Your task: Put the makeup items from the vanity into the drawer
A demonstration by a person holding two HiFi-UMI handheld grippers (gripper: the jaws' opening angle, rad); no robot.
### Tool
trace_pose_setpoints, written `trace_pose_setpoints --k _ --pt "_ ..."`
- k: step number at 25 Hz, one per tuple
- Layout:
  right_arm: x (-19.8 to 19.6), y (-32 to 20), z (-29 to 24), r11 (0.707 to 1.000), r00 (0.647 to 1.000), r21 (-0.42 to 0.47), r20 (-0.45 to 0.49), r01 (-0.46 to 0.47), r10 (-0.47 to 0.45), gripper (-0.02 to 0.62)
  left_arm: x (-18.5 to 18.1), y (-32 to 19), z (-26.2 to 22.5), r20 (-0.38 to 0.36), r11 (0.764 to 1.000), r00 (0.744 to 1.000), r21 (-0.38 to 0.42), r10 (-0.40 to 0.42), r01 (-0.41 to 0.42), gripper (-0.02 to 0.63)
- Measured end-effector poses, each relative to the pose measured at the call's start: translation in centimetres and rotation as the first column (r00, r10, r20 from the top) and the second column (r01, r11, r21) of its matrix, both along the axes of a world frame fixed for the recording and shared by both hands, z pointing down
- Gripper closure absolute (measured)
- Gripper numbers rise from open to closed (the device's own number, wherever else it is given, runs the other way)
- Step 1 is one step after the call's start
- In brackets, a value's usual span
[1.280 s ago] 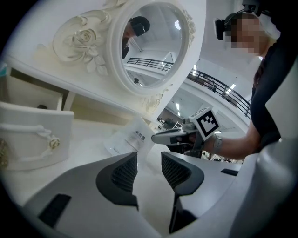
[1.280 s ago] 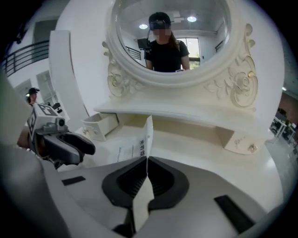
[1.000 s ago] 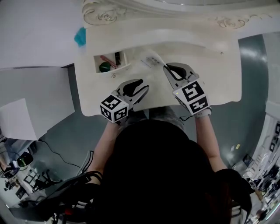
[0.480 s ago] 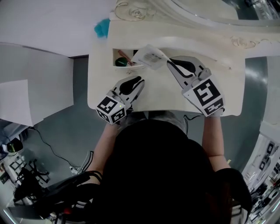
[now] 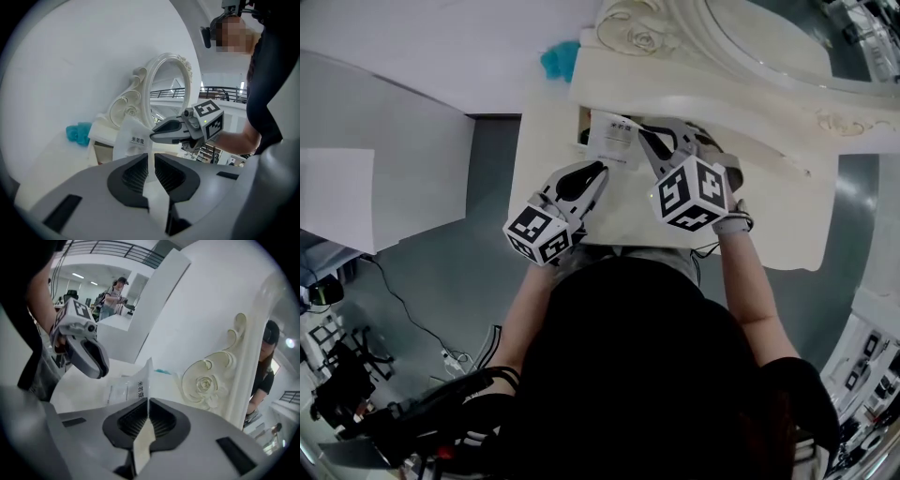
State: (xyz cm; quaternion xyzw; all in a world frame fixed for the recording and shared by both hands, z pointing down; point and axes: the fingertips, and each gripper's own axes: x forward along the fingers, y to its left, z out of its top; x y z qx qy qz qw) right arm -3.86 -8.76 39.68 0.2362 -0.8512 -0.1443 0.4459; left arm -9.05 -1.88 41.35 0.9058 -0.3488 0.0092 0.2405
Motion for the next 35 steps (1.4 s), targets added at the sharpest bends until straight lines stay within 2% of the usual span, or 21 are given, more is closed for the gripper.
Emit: trace_pose_setpoints --k 2,4,6,8,11,14,18,20,22,24,27,30,33,35 --pt "-0.5 -0.9 0.7 0.997 0.999 0.076 -0.041 -0.023 0.027 0.569 -0.7 -0.4 0.0 0.004 1.000 1.000 0.003 -0.014 0.014 0.554" --pt "-0.8 -1.9 1.0 0.981 0.995 0.192 -0.092 -0.028 0.046 0.569 -1.3 -0.9 0.4 0.015 1.000 1.000 -0.005 -0.022 0.022 0.554" --pt "-1.0 -2.6 1.3 0.946 0.982 0.323 -0.184 0.018 0.044 0.569 -1.5 -1.3 1.3 0.039 0.999 0.999 -0.038 -0.012 0.013 0.554" --pt "-1.2 -2.8 2.0 0.913 0.961 0.397 -0.277 0.093 0.022 0.569 -1.2 -1.5 2.3 0.059 0.996 0.998 -0.084 0.015 -0.010 0.554" --pt "-1.7 -2.3 3.2 0.885 0.924 0.412 -0.380 0.217 -0.049 0.569 -0.7 -1.8 3.4 0.066 0.990 0.997 -0.141 0.042 -0.032 0.554" --pt "-2.0 -1.7 4.5 0.868 0.879 0.373 -0.457 0.328 -0.135 0.569 -0.4 -2.3 3.8 0.068 0.987 0.997 -0.160 0.046 -0.034 0.554" --pt "-2.2 -1.2 6.2 0.883 0.848 0.281 -0.489 0.376 -0.206 0.569 -0.2 -2.7 3.6 0.043 0.988 0.998 -0.152 0.045 -0.038 0.554" --pt "-2.2 -1.2 6.8 0.907 0.852 0.224 -0.475 0.358 -0.220 0.569 0.0 -3.1 3.4 0.038 0.988 0.998 -0.146 0.047 -0.040 0.554" --pt "-2.0 -1.4 7.3 0.936 0.872 0.165 -0.440 0.311 -0.213 0.569 0.2 -3.3 3.3 0.042 0.989 0.998 -0.142 0.048 -0.042 0.554" --pt "-1.9 -1.6 7.3 0.961 0.904 0.120 -0.385 0.248 -0.186 0.568 0.5 -3.6 3.2 0.051 0.989 0.998 -0.143 0.045 -0.038 0.554" --pt "-1.8 -2.1 6.6 0.992 0.964 0.037 -0.245 0.118 -0.105 0.568 0.6 -4.2 3.2 0.067 0.989 0.997 -0.149 0.029 -0.019 0.558" --pt "-1.7 -2.7 5.3 0.998 0.995 -0.053 -0.090 0.026 -0.030 0.560 0.8 -4.7 3.2 0.073 0.988 0.997 -0.154 0.021 -0.010 0.561" --pt "-1.4 -3.1 3.7 0.993 0.999 -0.116 0.037 -0.006 0.010 0.517 1.1 -5.0 3.1 0.086 0.987 0.996 -0.158 0.020 -0.006 0.561" --pt "-1.2 -3.3 2.8 0.992 0.995 -0.127 0.093 -0.014 0.026 0.492 1.2 -5.1 3.1 0.093 0.987 0.996 -0.159 0.018 -0.003 0.565"
